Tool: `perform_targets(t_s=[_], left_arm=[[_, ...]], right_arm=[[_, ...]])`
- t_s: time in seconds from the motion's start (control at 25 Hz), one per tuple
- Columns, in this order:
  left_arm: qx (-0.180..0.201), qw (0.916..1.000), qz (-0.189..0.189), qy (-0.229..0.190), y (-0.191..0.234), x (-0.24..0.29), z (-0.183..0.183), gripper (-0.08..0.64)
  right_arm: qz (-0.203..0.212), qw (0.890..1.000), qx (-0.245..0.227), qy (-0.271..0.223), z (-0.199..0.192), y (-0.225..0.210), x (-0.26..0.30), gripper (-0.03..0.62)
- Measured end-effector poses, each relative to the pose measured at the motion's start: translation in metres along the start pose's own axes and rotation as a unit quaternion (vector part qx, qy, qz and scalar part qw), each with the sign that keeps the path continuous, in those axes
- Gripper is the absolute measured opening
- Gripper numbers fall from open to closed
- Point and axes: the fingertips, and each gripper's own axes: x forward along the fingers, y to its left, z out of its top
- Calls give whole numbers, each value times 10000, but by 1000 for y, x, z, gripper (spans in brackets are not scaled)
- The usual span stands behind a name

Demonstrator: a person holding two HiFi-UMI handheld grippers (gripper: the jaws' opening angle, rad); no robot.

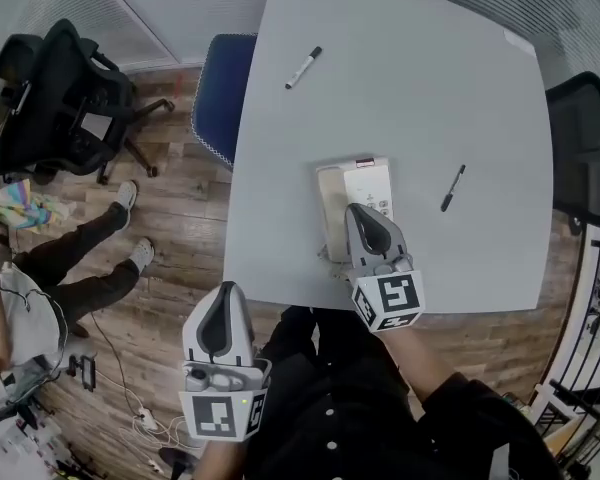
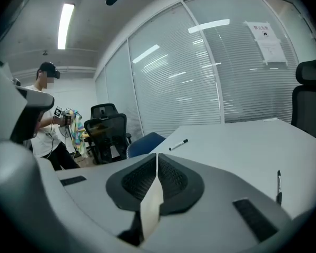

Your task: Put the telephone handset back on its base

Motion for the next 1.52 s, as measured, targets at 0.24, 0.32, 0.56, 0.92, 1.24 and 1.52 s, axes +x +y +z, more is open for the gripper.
perform_targets(t_s=[0.24, 0.32, 0.56, 0.92, 1.24, 1.52], left_arm=[[112, 9996, -45, -251, -1, -2, 18, 17], [141, 9993, -83, -344, -3, -3, 24, 17], [209, 9982, -173, -540, -6, -3, 39, 17], [306, 9960, -264, -800, -2, -2, 60, 17], [433, 9929, -327, -1061, 1, -2, 79, 16], [522, 9899, -345, -1274, -1, -3, 95, 17]], right_arm=[[203, 9992, -141, -298, 30, 4, -13, 32], [202, 9990, -146, -360, 40, 4, -19, 32], [379, 9966, -312, -665, 69, 5, -38, 32], [229, 9925, -442, -1115, 117, -5, -77, 31], [-83, 9883, -426, -1459, 148, -24, -117, 31], [-365, 9828, -269, -1792, 173, -48, -150, 31]])
